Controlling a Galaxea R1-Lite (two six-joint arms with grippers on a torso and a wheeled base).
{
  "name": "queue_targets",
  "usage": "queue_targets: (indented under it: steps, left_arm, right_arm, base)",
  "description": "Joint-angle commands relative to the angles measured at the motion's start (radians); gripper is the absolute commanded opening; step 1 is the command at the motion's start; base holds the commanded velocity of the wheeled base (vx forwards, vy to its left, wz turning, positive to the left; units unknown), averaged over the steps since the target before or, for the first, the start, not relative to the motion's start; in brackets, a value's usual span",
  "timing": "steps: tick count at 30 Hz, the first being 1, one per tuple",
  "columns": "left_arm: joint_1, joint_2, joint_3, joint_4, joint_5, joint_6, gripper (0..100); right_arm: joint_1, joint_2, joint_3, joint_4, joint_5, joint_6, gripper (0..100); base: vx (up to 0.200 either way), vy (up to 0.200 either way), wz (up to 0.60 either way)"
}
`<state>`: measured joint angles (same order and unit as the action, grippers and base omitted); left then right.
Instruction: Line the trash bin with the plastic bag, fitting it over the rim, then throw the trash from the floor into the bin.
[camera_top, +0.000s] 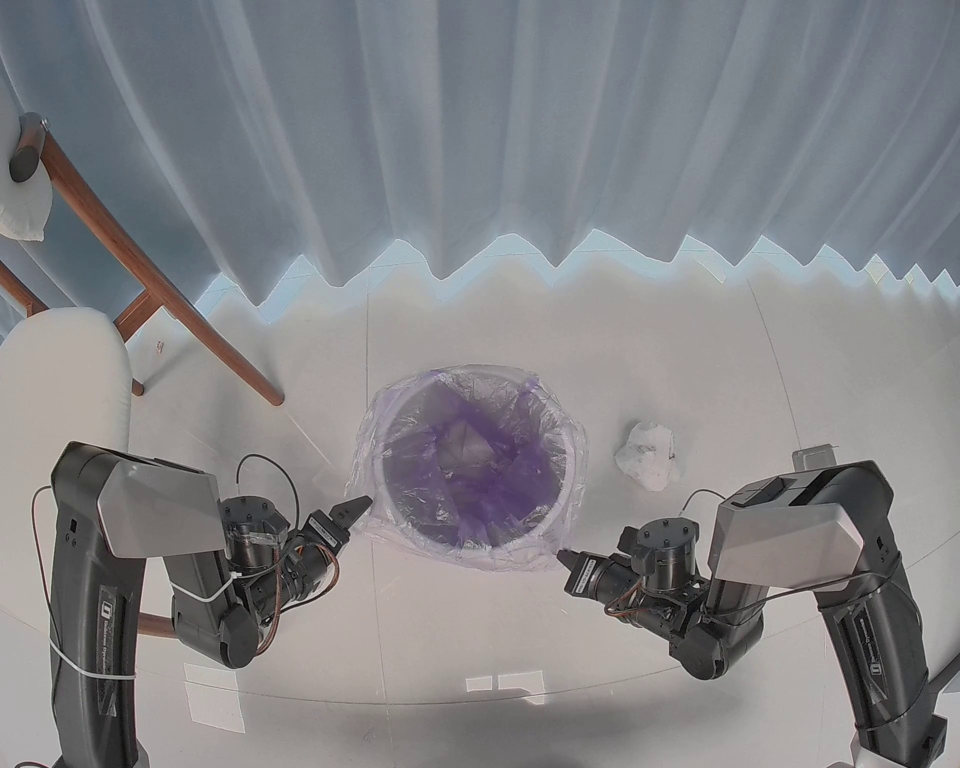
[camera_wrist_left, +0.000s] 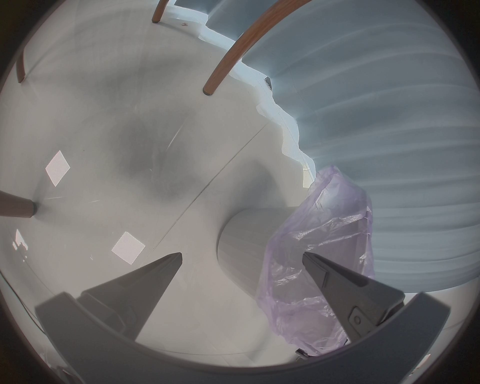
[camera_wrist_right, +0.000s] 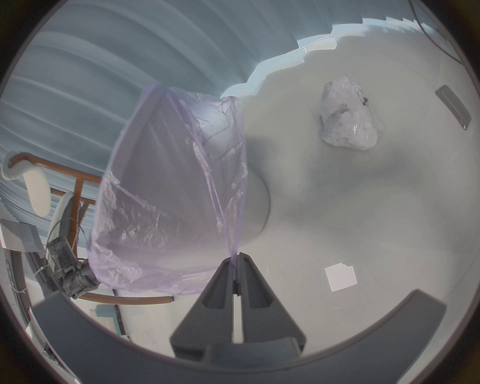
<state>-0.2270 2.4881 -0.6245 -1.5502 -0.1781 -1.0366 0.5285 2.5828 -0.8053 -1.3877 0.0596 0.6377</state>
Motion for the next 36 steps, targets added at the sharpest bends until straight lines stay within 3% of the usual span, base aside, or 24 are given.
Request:
queue_targets:
  steps: [1,7,8,14,20,21,23,24,29,36]
  left_arm:
    - [0.000,0.002,-0.001,0.001,0.000,0.000,100]
    - [0.000,0.002,-0.001,-0.001,0.000,0.001,100]
    - [0.000,0.002,-0.001,0.001,0.000,0.000,100]
    - [0.000,0.002,-0.001,-0.001,0.000,0.000,100]
    - [0.000,0.002,-0.001,-0.001,0.000,0.000,100]
    - [0.000,0.002,-0.001,0.001,0.000,0.000,100]
    - [0.000,0.002,-0.001,0.001,0.000,0.000,100]
    - [0.000,0.002,-0.001,-0.001,0.003,0.001,100]
    - [-0.003,-0.006,-0.008,-0.001,0.034,0.004,100]
    - [0.003,-0.152,0.080,0.001,0.020,-0.005,100]
  right_arm:
    - [-0.007,0.022,-0.071,0.064,-0.003,-0.004,0]
    - [-0.008,0.027,-0.121,0.141,-0.018,-0.029,0]
    - [-0.008,0.027,-0.121,0.144,-0.018,-0.029,100]
    - [-0.008,-0.001,-0.087,0.108,-0.018,-0.010,100]
    - [0.059,-0.162,0.132,0.027,-0.017,0.131,100]
    - [0.088,-0.224,0.230,-0.025,-0.018,0.180,100]
    - [0.105,-0.257,0.296,-0.074,-0.018,0.191,100]
    - [0.133,-0.309,0.405,-0.179,-0.020,0.192,100]
    - [0.205,-0.543,0.609,-0.183,-0.093,0.223,100]
    - [0.214,-0.831,0.761,-0.182,-0.138,0.307,100]
  base:
    - [0.000,0.000,0.00]
    - [0.000,0.000,0.00]
    - [0.000,0.000,0.00]
    - [0.000,0.000,0.00]
    - [0.000,0.000,0.00]
    - [0.000,0.000,0.00]
    - [0.000,0.000,0.00]
    - [0.000,0.000,0.00]
    - [0.000,0.000,0.00]
    - [0.000,0.000,0.00]
